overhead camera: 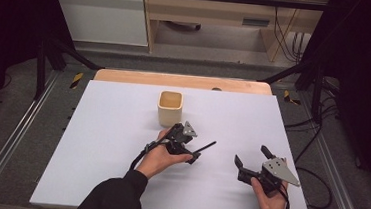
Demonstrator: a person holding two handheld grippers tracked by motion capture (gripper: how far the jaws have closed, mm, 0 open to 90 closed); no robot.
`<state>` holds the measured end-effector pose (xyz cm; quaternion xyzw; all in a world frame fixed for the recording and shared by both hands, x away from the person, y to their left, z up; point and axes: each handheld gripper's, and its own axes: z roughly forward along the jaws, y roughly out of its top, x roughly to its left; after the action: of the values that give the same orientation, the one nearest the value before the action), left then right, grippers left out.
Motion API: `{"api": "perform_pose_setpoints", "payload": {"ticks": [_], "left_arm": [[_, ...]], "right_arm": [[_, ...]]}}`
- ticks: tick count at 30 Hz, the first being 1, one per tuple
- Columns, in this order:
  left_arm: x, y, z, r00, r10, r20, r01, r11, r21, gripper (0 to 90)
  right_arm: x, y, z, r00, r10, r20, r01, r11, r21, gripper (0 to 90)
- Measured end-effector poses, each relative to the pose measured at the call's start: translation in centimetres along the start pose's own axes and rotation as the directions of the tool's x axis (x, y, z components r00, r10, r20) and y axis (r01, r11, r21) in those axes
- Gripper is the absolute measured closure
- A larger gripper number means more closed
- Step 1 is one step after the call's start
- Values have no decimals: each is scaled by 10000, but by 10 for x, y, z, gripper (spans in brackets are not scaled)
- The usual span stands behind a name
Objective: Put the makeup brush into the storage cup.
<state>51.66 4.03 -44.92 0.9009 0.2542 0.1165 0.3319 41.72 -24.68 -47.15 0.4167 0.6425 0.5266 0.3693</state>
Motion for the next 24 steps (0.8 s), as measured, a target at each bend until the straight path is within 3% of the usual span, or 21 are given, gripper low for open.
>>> {"api": "perform_pose_setpoints", "payload": {"ticks": [13,19,24], "left_arm": [[-1,-1,4,9997,-238,-105,241,9991,357,495],[-2,-2,7,9996,-292,-65,295,9976,631,560],[-3,-3,9,9982,-592,-29,592,9962,633,614]], "right_arm": [[2,-1,1,10000,-81,-58,82,9999,70,42],[3,-1,2,9999,-64,-85,65,9999,80,43],[3,-1,2,9999,-91,-89,92,9999,104,44]]}}
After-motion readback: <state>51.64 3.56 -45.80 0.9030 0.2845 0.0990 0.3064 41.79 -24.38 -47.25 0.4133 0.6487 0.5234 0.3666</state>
